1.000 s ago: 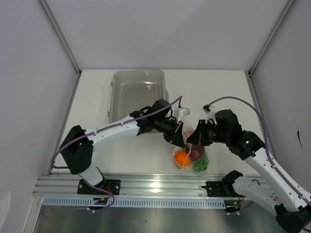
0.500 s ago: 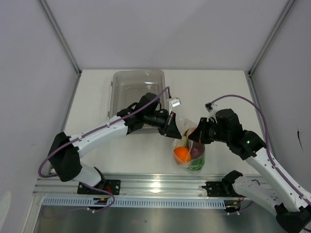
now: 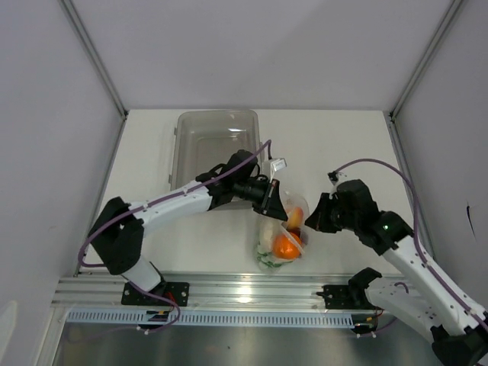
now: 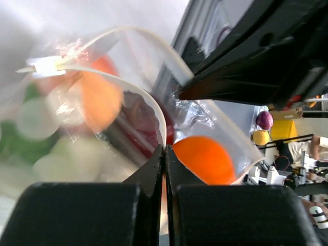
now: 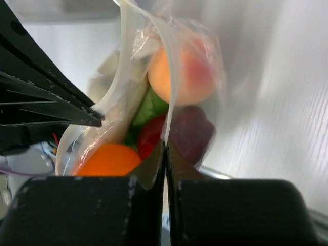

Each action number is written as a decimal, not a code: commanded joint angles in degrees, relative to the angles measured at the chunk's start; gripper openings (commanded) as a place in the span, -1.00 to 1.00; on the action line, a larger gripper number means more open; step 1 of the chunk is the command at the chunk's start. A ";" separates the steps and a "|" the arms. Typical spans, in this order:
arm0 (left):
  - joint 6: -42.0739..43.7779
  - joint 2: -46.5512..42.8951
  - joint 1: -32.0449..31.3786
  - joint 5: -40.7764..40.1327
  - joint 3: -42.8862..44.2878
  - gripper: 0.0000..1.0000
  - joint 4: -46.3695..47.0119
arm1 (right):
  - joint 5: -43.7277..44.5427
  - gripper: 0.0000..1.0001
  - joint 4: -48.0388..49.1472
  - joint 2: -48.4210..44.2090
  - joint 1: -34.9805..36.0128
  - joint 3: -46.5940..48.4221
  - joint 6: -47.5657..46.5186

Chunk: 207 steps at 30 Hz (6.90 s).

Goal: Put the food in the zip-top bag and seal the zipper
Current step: Adjust the zipper food storage bag at the center of the board, then zip the zipper food storage bag at the center of the board.

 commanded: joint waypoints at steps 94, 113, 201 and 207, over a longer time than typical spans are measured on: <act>12.84 -5.88 3.42 -15.50 8.52 -0.99 -23.13 | -11.98 -1.00 13.31 8.29 3.23 7.49 2.84; 21.56 2.57 8.44 -1.97 15.21 -0.99 -23.25 | -6.89 -1.00 21.14 23.95 7.11 13.46 0.03; 16.90 13.29 11.69 15.88 24.97 -0.99 -13.57 | -56.73 -0.90 56.74 31.16 -22.51 -3.50 -11.31; 18.04 9.61 11.69 10.27 22.95 -0.04 -15.06 | -50.14 -1.00 51.38 26.68 -21.37 -3.23 -10.70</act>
